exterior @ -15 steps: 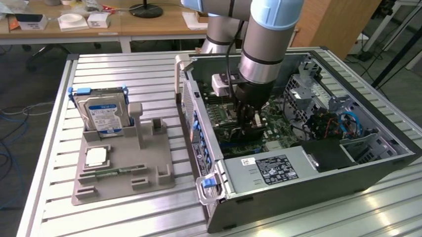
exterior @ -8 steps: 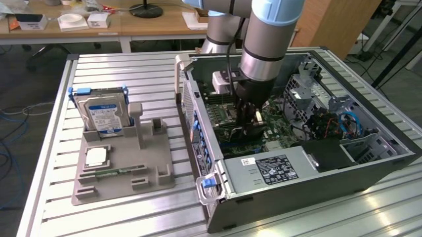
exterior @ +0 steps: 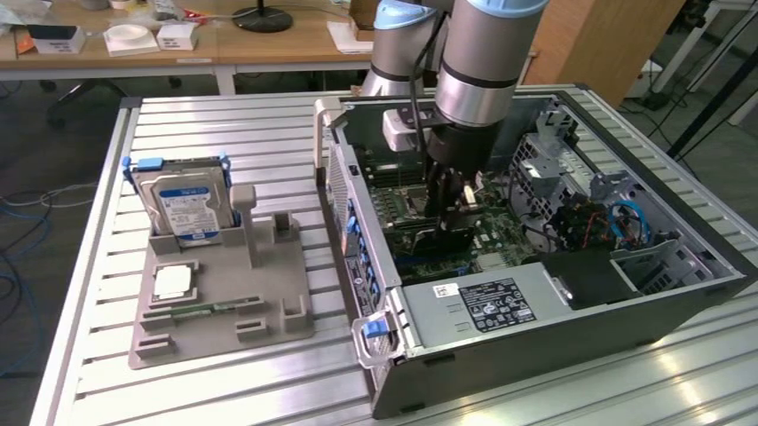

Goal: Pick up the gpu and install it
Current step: 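Insert the gpu into the slot, then press down on the gpu until it lock into place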

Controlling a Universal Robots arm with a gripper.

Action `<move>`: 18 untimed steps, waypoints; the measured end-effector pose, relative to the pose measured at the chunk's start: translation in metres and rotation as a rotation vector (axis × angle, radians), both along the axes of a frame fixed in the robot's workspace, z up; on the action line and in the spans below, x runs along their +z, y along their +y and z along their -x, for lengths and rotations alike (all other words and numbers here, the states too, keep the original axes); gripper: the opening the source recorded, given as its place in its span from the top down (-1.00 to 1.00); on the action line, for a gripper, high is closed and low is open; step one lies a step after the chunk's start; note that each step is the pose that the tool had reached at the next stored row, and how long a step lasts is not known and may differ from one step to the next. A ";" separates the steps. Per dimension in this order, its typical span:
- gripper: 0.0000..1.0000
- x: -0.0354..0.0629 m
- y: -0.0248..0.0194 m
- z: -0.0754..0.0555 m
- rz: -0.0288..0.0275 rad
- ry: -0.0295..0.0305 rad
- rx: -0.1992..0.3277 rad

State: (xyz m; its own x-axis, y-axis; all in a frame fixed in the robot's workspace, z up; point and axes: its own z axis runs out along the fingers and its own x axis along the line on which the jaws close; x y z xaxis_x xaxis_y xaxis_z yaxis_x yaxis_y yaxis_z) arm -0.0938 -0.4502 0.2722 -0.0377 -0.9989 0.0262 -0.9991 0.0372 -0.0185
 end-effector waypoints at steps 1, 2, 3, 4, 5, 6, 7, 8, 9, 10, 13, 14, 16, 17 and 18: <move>0.12 0.0000 0.0000 0.000 0.0000 0.0000 0.000; 0.12 0.0000 0.0000 0.000 0.0001 0.0000 0.000; 0.25 0.0001 0.0000 0.000 0.0001 0.0000 0.000; 0.38 0.0001 0.0000 0.000 0.0001 0.0001 0.000; 0.50 0.0001 0.0000 0.000 0.0001 0.0000 0.000; 0.61 0.0001 0.0000 0.000 0.0001 0.0000 0.000; 0.61 0.0001 0.0000 0.000 0.0001 0.0000 0.000; 0.73 0.0000 0.0000 0.000 0.0001 0.0000 0.000; 0.79 0.0001 0.0000 0.000 0.0001 0.0000 0.000; 0.79 0.0001 0.0000 0.000 0.0002 0.0000 0.000; 0.79 0.0001 0.0000 0.000 0.0002 0.0000 0.000; 0.79 0.0001 0.0000 0.000 0.0001 0.0000 0.000; 0.79 0.0001 0.0000 0.000 0.0001 0.0000 0.000; 0.79 0.0000 0.0000 0.000 0.0001 0.0000 0.000; 0.79 0.0000 0.0000 0.000 0.0001 0.0000 0.000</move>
State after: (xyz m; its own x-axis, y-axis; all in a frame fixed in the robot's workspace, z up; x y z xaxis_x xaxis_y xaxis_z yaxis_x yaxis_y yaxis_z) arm -0.0938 -0.4502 0.2723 -0.0377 -0.9989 0.0262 -0.9991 0.0372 -0.0185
